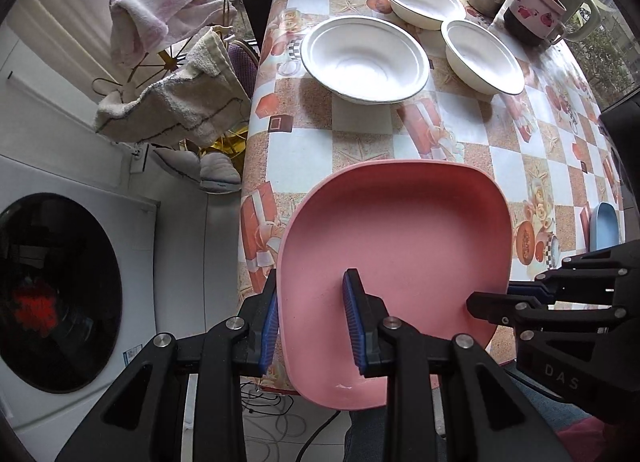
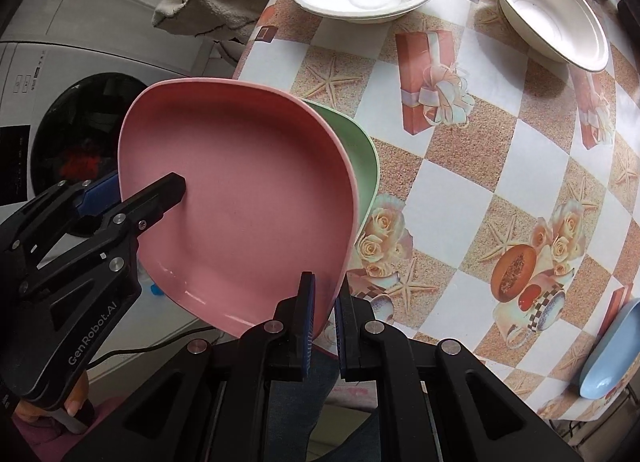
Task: Organize plates and bowls
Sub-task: 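Lift the pink plate with the right gripper and carry it over the green plate, then lower the pink plate onto the green plate and open the right gripper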
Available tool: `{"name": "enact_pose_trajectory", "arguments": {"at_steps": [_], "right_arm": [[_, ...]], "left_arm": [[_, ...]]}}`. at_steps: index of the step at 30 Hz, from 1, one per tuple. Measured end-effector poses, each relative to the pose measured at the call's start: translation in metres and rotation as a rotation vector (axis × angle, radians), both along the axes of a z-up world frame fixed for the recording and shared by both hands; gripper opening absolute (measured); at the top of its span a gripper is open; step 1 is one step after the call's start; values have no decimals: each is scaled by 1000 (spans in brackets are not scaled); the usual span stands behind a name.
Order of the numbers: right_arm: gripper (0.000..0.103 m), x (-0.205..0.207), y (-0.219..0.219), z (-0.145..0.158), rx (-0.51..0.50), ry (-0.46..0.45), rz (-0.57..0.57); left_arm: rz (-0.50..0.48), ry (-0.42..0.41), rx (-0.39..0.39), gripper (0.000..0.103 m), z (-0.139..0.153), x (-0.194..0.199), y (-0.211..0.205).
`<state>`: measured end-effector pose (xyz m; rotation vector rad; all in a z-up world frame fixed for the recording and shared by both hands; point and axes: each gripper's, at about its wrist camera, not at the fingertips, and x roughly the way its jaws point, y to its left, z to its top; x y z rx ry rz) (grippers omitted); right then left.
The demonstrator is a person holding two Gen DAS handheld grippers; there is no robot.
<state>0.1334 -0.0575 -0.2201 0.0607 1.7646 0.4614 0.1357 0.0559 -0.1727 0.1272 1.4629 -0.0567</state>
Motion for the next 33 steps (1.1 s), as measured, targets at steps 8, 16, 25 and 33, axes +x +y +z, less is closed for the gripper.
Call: {"name": "enact_pose_trajectory", "arguments": {"at_steps": [8,16,25,33], "right_arm": [[12,6,5,-14,15,44,-54],[57,9,-6,-21,3,47,-100],[98,5,-74,-38,-125,120,-330],[98,-6,-104,-31,-125,118,-400]], "left_arm": [[-27,16,5,44,-14,7,5],[-17,26,-6,67,-20,11,10],[-28,61,-30,71,-27,17,4],[-175,48,-33,71,-23,23,-38]]}}
